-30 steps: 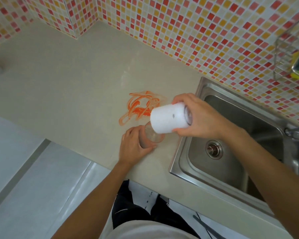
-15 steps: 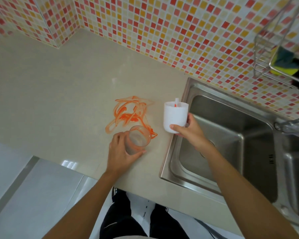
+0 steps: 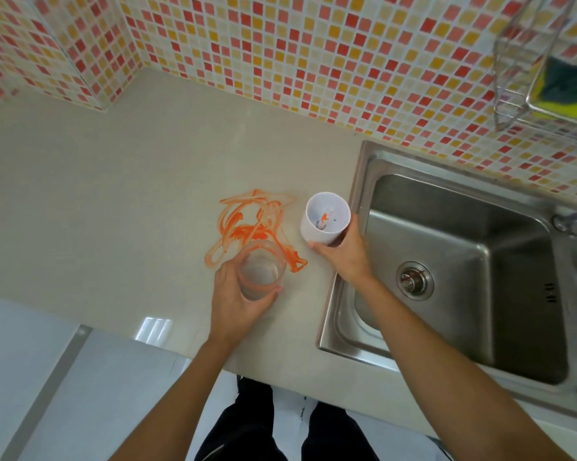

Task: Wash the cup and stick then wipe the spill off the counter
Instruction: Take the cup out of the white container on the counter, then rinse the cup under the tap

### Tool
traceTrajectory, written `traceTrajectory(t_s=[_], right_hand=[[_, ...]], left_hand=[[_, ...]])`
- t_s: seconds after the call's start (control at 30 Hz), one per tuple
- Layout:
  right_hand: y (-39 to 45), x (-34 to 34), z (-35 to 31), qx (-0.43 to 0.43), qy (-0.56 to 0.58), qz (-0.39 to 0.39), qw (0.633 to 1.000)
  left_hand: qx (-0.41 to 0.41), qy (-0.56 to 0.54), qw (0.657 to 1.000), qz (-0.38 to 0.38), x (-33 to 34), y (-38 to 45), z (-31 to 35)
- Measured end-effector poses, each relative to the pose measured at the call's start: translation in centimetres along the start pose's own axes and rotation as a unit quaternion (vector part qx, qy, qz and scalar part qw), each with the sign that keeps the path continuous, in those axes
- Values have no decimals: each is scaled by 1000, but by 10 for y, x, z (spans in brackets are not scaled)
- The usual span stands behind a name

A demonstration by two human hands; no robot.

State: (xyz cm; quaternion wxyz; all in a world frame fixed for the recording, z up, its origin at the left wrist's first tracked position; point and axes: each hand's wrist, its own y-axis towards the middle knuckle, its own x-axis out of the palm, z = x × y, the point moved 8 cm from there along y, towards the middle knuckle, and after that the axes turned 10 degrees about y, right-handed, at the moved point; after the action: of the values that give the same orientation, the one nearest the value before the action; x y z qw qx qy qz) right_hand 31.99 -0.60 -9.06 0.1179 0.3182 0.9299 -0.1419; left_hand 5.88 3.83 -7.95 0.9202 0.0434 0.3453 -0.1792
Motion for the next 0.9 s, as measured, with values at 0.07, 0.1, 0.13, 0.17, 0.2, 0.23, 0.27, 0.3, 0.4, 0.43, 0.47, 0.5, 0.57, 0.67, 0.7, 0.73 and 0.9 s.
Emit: traceTrajectory(t_s=[0.07, 0.1, 0.13, 0.17, 0.2, 0.23, 0.27, 0.3, 0.4, 0.43, 0.47, 0.5, 0.57, 0.67, 0.7, 0.73, 0.9], right_hand=[[-1, -1, 0, -15, -7, -26, 1000], [-4, -3, 0, -18, -9, -35, 999], [-7, -9, 0, -20, -13, -35, 999], [-12, -17, -1, -25, -19, -27, 999], [-19, -28, -2, -31, -31, -14, 999], [-27, -40, -2, -39, -47, 1, 998], [-36, -53, 0, -45, -71, 15, 996], [-45, -66, 5, -43, -98, 28, 994], [-76, -109, 40, 14, -172, 50, 984], [-87, -123, 53, 31, -191, 51, 980], [-97, -135, 65, 44, -215, 47, 975], [-108, -147, 77, 53, -240, 38, 969], [-131, -168, 98, 70, -284, 19, 956], [-157, -197, 127, 93, -334, -8, 938], [-161, -207, 135, 99, -348, -9, 932], [-164, -217, 142, 110, -357, -8, 927], [-162, -248, 163, 145, -402, -23, 904]], left_hand=[[5, -17, 1000, 6, -3, 0, 9], [13, -26, 1000, 9, -5, 0, 18], [30, -40, 999, 9, -7, 0, 30], [49, -54, 997, 2, -6, 0, 41], [66, -71, 995, -9, -3, 0, 52], [79, -83, 993, -18, 0, -2, 61], [88, -89, 992, -26, 5, -3, 69], [94, -90, 991, -37, 13, -6, 75], [91, -80, 990, -73, 44, -16, 89], [91, -71, 990, -84, 55, -20, 95], [99, -61, 989, -96, 67, -24, 103], [110, -53, 987, -108, 78, -28, 111], [132, -32, 982, -128, 101, -37, 130], [165, 37, 974, -153, 135, -50, 150], [174, 64, 970, -159, 147, -54, 154], [180, 84, 966, -167, 158, -58, 158], [211, 171, 940, -206, 208, -74, 174]])
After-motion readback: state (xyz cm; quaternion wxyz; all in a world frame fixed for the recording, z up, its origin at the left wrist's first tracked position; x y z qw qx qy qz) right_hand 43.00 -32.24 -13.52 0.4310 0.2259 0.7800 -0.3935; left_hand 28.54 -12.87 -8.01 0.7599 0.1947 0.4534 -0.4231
